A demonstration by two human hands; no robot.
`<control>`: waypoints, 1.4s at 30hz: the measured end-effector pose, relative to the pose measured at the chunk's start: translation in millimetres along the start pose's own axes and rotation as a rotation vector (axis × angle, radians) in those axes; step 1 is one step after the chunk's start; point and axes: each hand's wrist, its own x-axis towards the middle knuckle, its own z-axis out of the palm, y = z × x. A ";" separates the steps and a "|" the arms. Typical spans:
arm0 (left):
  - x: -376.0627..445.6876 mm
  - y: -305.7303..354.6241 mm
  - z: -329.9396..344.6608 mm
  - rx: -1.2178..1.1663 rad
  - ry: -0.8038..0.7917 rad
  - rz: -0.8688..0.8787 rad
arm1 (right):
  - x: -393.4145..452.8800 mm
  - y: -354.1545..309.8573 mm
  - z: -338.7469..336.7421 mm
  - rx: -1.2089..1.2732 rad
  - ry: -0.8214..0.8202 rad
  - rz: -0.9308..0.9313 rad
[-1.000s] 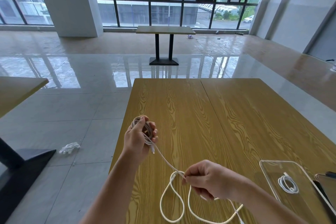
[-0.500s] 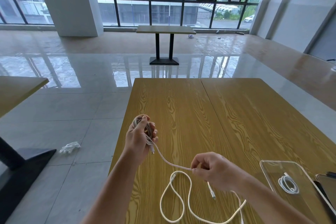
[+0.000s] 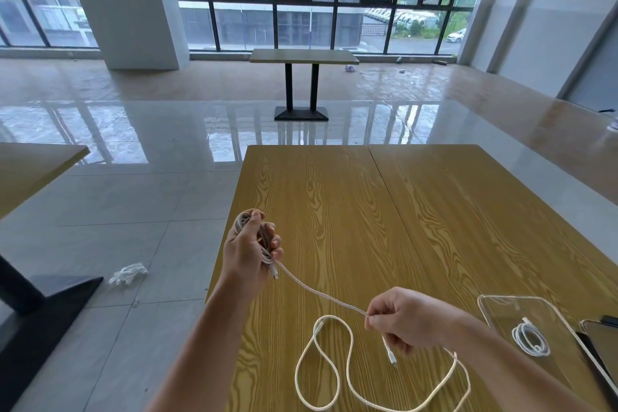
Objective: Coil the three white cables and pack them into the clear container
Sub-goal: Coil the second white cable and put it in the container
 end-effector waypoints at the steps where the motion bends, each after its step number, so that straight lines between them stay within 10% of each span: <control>1: -0.9 -1.6 1.5 0.005 -0.008 -0.007 | 0.8 -2.2 1.0 0.038 -0.027 -0.018; 10: -10.4 -8.6 20.6 -0.060 -0.069 -0.077 | 7.8 -27.7 21.5 0.711 -0.269 -0.223; 19: -9.4 3.1 33.4 -0.109 -0.115 -0.040 | 10.9 -26.7 34.0 0.499 -0.412 -0.275; 30: -5.5 13.2 20.5 -0.009 -0.222 -0.061 | 26.4 -9.7 16.9 0.141 0.457 -0.265; 42: -6.1 0.3 10.3 0.404 -0.373 -0.007 | -2.7 -33.6 -1.9 0.538 0.353 -0.367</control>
